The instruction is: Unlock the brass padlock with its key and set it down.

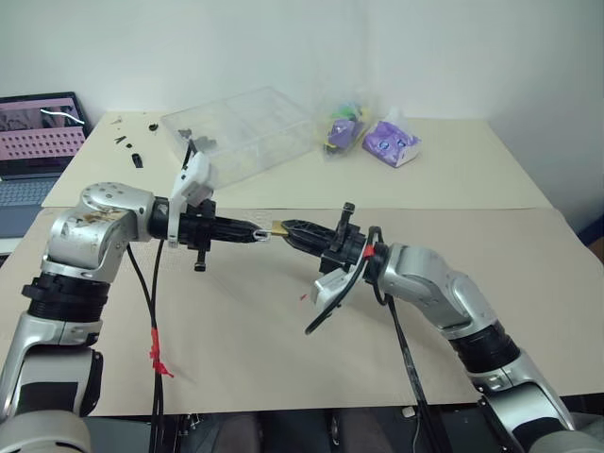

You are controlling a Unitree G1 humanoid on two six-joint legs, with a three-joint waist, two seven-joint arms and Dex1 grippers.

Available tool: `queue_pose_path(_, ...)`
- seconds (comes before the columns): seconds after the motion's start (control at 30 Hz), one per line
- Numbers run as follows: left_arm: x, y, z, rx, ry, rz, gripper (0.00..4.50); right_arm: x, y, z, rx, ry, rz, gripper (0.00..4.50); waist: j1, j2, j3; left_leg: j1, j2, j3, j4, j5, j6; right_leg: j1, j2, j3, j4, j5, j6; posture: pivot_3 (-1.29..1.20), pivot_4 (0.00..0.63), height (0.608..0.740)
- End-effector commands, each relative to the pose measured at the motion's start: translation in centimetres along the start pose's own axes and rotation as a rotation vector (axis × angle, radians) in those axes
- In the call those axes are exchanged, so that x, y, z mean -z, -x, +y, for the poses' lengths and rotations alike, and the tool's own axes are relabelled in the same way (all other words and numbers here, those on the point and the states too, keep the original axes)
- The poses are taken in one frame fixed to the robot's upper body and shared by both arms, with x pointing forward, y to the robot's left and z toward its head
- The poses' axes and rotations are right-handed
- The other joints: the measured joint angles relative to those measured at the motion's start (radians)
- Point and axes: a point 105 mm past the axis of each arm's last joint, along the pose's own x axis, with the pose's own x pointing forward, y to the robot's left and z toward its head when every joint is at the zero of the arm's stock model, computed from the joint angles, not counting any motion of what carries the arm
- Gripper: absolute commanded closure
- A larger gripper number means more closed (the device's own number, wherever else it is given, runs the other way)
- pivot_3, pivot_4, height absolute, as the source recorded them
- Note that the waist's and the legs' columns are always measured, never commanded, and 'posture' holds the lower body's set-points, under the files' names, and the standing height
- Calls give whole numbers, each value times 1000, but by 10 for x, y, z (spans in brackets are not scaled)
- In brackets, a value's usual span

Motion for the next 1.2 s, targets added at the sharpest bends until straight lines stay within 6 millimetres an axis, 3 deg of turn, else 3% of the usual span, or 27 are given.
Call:
queue_pose_path(0.03, -16, 3, -1, -5, -62, -19, 4482, 4, -1, -13, 44, 24, 9, 4413, 0, 0, 0, 0, 0, 0, 0, 0, 0, 0, 0, 0, 0, 0, 0, 0, 150, 740)
queue_pose_path(0.53, 5, 16, 1, -64, -112, 58, 4482, 11, 8, -8, 26, 3, 39, 4413, 0, 0, 0, 0, 0, 0, 0, 0, 0, 0, 0, 0, 0, 0, 0, 0, 150, 740)
queue_pose_path(0.7, -3, 21, -11, -46, -168, 38, 4482, 9, 13, 21, -27, -62, 46, 4413, 0, 0, 0, 0, 0, 0, 0, 0, 0, 0, 0, 0, 0, 0, -1, 0, 150, 740)
queue_pose_path(0.97, 3, 33, -36, 29, -149, 111, 4482, -13, 24, 75, -163, -41, -35, 4413, -2, 0, 0, 0, 0, 0, 0, 0, 0, 0, 0, 0, 0, -3, -2, 0, 150, 740)
queue_pose_path(1.2, 10, 30, -60, 137, -117, 153, 4482, -32, 24, 91, -270, -133, -120, 4413, -2, 0, 0, 1, 0, 0, 0, 0, 0, 0, 0, 0, 1, -7, -5, 0, 150, 740)
